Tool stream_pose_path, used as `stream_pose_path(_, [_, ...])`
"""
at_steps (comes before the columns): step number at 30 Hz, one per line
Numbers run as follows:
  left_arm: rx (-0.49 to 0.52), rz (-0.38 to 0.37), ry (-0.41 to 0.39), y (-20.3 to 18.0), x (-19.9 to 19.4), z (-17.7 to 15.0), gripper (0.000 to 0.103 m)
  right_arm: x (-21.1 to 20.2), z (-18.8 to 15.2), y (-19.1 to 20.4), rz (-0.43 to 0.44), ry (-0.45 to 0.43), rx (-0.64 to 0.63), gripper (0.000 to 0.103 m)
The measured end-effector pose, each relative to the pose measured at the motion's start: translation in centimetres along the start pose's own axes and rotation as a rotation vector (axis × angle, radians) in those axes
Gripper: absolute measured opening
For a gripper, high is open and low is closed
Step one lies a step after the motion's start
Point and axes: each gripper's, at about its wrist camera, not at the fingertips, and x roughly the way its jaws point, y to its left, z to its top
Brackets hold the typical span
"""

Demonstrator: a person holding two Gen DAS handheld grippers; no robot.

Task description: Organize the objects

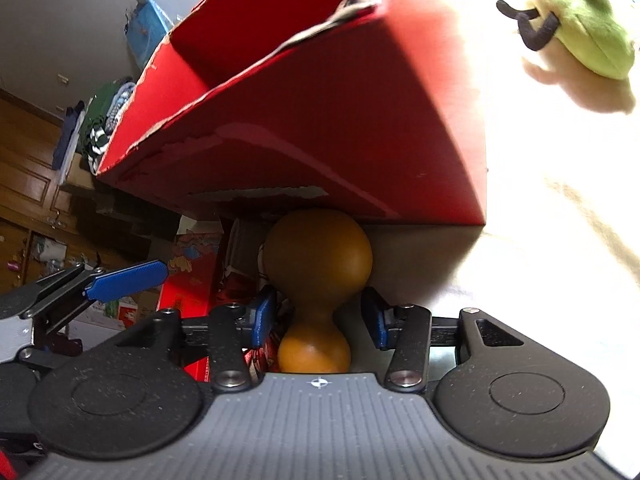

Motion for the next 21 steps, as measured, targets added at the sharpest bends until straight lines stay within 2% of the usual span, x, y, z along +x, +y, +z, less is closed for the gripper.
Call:
stream_pose_path(9, [0.059,-0.060,-0.021,-2.0,0.0,0.7,0.077,-3.2,-1.0,-2.9,0.003,-0.036,0.059,0.051])
stream_pose_path(12, [0.064,-0.092,-0.004,-2.7,0.5,0.7,0.077,-3.8,-1.4,-3.7,-0.020,-0.027,0.072,0.052])
stream_pose_path(15, [0.073,-0.126,0.011,-3.5,0.9,0.4,0.077,-4.7,-1.8,-4.9,-0.009,-0.043,0.102,0.051])
stream_pose_path(19, [0.090,-0.155,0.010,-4.8,1.4,0.3,0.076,-5.4,-1.9,-5.7,-0.050,-0.073,0.117,0.044])
stream_pose_path(21, [0.094,-0.161,0.013,-5.2,1.9,0.4,0.075,-5.7,-1.9,-6.1,-0.032,-0.078,0.137,0.044])
